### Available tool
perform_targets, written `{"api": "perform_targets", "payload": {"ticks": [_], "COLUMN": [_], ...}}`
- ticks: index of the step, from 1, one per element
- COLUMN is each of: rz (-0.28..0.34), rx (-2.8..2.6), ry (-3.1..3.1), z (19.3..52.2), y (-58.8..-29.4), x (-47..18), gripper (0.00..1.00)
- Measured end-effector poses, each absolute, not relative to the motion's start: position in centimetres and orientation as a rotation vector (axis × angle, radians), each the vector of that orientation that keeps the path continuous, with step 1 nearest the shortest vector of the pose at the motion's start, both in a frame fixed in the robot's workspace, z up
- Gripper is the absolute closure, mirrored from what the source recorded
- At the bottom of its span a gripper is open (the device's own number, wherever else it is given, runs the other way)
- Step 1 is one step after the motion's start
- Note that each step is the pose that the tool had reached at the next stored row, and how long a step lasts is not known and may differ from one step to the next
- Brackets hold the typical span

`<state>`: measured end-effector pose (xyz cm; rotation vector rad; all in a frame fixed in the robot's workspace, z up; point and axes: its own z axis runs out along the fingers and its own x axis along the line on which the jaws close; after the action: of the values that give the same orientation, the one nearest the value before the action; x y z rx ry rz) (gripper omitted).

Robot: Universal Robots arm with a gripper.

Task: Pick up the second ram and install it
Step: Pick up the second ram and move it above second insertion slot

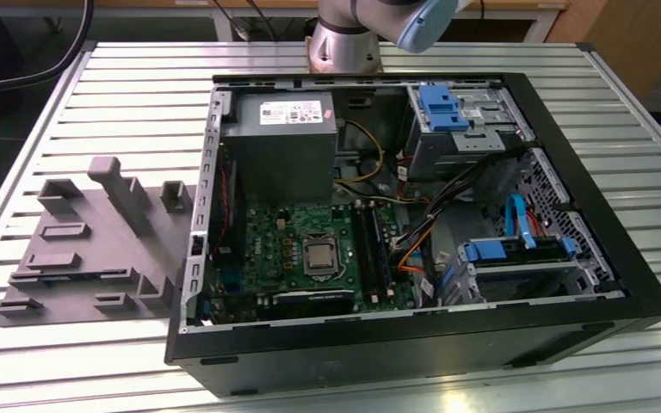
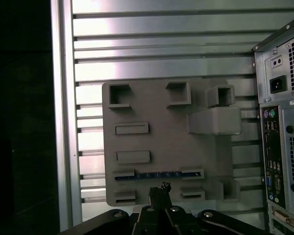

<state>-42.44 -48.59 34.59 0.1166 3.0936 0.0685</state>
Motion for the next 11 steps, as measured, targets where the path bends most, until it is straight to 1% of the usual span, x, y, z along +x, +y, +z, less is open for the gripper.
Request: {"api": "perform_targets", "payload": {"ticks": [11], "rz": [0.069], "rx": [0.110], "ry": [3.094], "z": [34.58], "y": [-48.59], "x": [-42.45], "gripper": [0.89]}}
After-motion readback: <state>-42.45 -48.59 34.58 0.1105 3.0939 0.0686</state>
